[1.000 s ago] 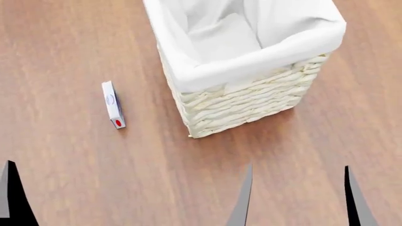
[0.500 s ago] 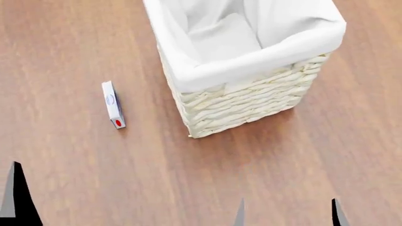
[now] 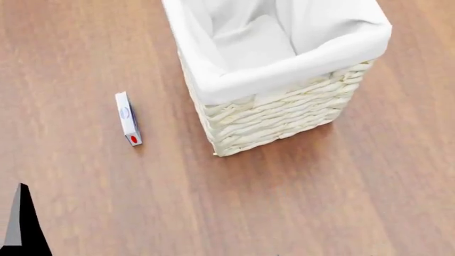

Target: Pick up the alphabet soup and the cream cheese box, and put them in the basket.

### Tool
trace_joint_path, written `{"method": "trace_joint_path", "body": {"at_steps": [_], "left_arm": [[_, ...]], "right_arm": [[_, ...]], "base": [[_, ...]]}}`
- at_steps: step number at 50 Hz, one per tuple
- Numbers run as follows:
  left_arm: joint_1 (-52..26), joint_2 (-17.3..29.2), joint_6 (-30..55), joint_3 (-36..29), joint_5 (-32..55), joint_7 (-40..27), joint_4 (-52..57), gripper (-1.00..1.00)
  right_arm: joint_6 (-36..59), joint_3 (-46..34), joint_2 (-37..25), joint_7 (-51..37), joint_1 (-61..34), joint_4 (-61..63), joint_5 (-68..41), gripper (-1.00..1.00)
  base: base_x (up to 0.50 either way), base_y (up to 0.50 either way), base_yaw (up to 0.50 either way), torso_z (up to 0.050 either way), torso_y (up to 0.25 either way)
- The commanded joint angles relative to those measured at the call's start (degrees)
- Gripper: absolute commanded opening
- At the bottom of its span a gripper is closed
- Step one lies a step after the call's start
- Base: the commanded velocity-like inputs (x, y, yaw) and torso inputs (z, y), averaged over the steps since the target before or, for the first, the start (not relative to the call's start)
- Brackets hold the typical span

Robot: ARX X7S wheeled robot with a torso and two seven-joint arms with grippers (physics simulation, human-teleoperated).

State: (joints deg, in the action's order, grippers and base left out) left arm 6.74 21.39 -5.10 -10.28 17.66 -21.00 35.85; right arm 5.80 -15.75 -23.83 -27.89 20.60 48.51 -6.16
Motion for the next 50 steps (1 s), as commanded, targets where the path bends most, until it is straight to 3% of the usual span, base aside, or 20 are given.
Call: {"method": "trace_joint_path", "body": {"at_steps": [1, 50], "left_arm": [[0.1, 0.2, -0.2, -0.1, 0.0, -0.1, -0.2, 1.0], [0.7, 0.9, -0.5, -1.1, -0.5, -0.8, 0.2, 1.0]], "right_arm": [[5.3, 1.2, -1.2, -0.5, 2.1, 1.9, -4.0, 1.0], [10.7, 2.4, -1.9, -1.4, 3.9, -3.2, -10.6, 1.0]], "base": [[0.0, 0.0, 0.0, 0.0, 0.0], [0.0, 0.0, 0.0, 0.0, 0.0]]}}
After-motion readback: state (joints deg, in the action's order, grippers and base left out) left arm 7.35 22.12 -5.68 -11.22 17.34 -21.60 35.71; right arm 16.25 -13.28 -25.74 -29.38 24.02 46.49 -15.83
